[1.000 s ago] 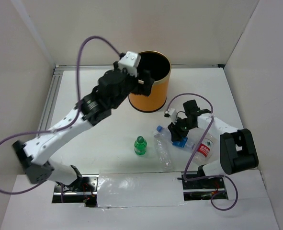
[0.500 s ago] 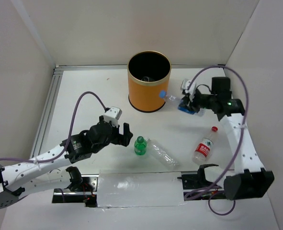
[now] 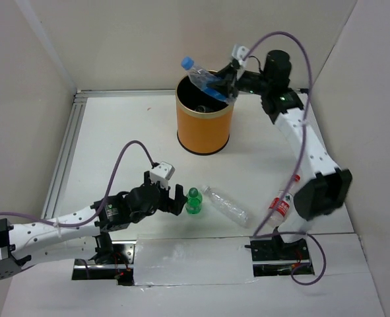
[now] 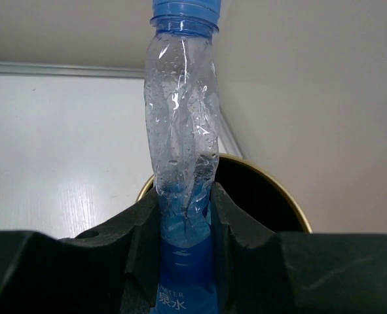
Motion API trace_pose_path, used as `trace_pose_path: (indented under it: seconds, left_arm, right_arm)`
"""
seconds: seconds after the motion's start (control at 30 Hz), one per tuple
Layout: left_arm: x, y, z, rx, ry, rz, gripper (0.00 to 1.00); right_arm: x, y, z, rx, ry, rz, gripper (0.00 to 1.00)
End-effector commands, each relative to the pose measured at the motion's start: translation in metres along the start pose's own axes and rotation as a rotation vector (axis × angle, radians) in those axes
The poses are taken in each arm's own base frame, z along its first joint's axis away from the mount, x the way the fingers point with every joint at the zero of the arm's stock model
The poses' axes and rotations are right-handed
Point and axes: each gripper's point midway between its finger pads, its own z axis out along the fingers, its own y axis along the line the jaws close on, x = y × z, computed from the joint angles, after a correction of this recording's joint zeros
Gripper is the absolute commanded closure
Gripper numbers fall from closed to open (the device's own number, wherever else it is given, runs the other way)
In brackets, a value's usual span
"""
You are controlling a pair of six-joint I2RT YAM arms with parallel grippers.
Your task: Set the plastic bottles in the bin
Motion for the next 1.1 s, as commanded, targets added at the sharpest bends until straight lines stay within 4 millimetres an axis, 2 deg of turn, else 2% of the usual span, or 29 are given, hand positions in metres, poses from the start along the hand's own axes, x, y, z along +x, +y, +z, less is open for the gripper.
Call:
trace_pose_path:
  seconds: [0.0, 0.03, 0.07, 0.1, 0.13, 0.17, 0.27, 0.33, 0.37, 0.4, 0.43, 0.47, 0.5, 0.53, 0.57, 0.6, 0.63, 0.67, 0.7, 0.73, 0.77, 0.8, 0.83, 0.87, 0.9, 0.93, 0.97, 1.0, 1.07]
  left_arm:
    - [-0.011, -0.017, 0.01, 0.054, -0.061, 0.016, 0.0]
    - [-0.012, -0.022, 0.013, 0.067, -0.069, 0.029, 0.0]
    - [-0.012, -0.022, 0.017, 0.055, -0.072, 0.029, 0.0]
    - [-0.014, -0.028, 0.019, 0.067, -0.076, 0.047, 0.0]
    - [-0.009, -0.033, 0.026, 0.069, -0.058, 0.071, 0.0]
    - [-0.012, -0.037, 0.03, 0.073, -0.066, 0.084, 0.0]
    - [-0.002, -0.048, 0.044, 0.079, -0.039, 0.125, 0.0]
    - [0.0, -0.054, 0.053, 0.092, -0.045, 0.129, 0.0]
    - [0.001, -0.056, 0.058, 0.09, -0.041, 0.131, 0.0]
    - [0.017, -0.051, 0.068, 0.068, 0.004, 0.166, 0.02]
    - [0.012, -0.055, 0.072, 0.059, -0.003, 0.165, 0.03]
    - [0.012, -0.057, 0.077, 0.058, -0.001, 0.167, 0.12]
    - [0.015, -0.059, 0.079, 0.067, 0.011, 0.196, 0.21]
    - [0.007, -0.065, 0.082, 0.074, -0.004, 0.188, 0.34]
    - [0.006, -0.067, 0.084, 0.075, -0.006, 0.2, 0.49]
    - [0.0, -0.07, 0.084, 0.08, -0.017, 0.203, 0.84]
    - [-0.013, -0.075, 0.083, 0.077, -0.036, 0.196, 0.95]
    - [-0.019, -0.076, 0.082, 0.069, -0.041, 0.211, 1.0]
    - [-0.028, -0.072, 0.078, 0.046, -0.051, 0.226, 1.0]
    - [-0.045, -0.079, 0.073, 0.058, -0.084, 0.244, 1.0]
    - [-0.064, -0.081, 0.065, 0.061, -0.13, 0.246, 1.0]
    - [-0.08, -0.08, 0.059, 0.049, -0.169, 0.284, 1.0]
    - [-0.097, -0.078, 0.055, 0.042, -0.203, 0.29, 1.0]
    - [-0.135, -0.075, 0.049, 0.025, -0.277, 0.266, 1.0]
    - [-0.154, -0.077, 0.046, 0.039, -0.313, 0.272, 1.0]
    - [-0.178, -0.075, 0.042, 0.033, -0.364, 0.292, 1.0]
    - [-0.219, -0.068, 0.037, 0.016, -0.436, 0.27, 1.0]
    - [-0.241, -0.061, 0.036, -0.009, -0.476, 0.266, 1.0]
    - [-0.27, -0.053, 0.05, -0.039, -0.515, 0.288, 1.0]
  right_arm:
    - [0.003, -0.032, 0.038, 0.039, -0.038, 0.03, 0.86]
    - [0.011, -0.039, 0.043, 0.048, -0.024, 0.054, 0.8]
    - [0.003, -0.048, 0.047, 0.052, -0.035, 0.04, 0.7]
    - [0.013, -0.053, 0.051, 0.062, -0.019, 0.076, 0.57]
    - [0.026, -0.054, 0.057, 0.057, -0.004, 0.108, 0.32]
    - [0.023, -0.056, 0.056, 0.069, -0.007, 0.116, 0.25]
    - [0.003, -0.058, 0.038, 0.094, -0.016, 0.132, 0.09]
    - [-0.009, -0.056, 0.017, 0.111, -0.004, 0.158, 0.02]
    - [-0.011, -0.054, 0.009, 0.119, 0.006, 0.168, 0.0]
    - [-0.002, -0.044, 0.002, 0.101, 0.029, 0.215, 0.0]
    - [0.004, -0.04, -0.009, 0.102, 0.051, 0.235, 0.0]
    - [-0.003, -0.025, -0.023, 0.096, 0.071, 0.253, 0.0]
    - [0.02, -0.006, -0.03, 0.044, 0.11, 0.288, 0.0]
    - [0.029, 0.009, -0.038, 0.005, 0.133, 0.292, 0.0]
    - [0.039, 0.039, -0.054, -0.049, 0.195, 0.356, 0.0]
    - [0.052, 0.06, -0.061, -0.138, 0.215, 0.257, 0.06]
    - [0.078, 0.09, -0.07, -0.217, 0.277, 0.255, 0.13]
    - [0.098, 0.112, -0.084, -0.262, 0.347, 0.259, 0.35]
    - [0.112, 0.135, -0.1, -0.292, 0.43, 0.246, 0.5]
    - [0.141, 0.163, -0.113, -0.326, 0.496, 0.314, 0.63]
    - [0.143, 0.174, -0.123, -0.323, 0.514, 0.297, 0.81]
    - [0.154, 0.184, -0.131, -0.316, 0.555, 0.313, 0.83]
    - [0.173, 0.206, -0.141, -0.336, 0.589, 0.364, 0.81]
    - [0.173, 0.211, -0.141, -0.323, 0.587, 0.34, 0.72]
    - [0.182, 0.213, -0.146, -0.27, 0.641, 0.405, 0.28]
    - [0.194, 0.223, -0.148, -0.256, 0.679, 0.459, 0.09]
    - [0.196, 0.223, -0.149, -0.237, 0.688, 0.468, 0.0]
    - [0.199, 0.225, -0.151, -0.23, 0.704, 0.488, 0.0]
    - [0.204, 0.228, -0.155, -0.213, 0.733, 0.522, 0.0]
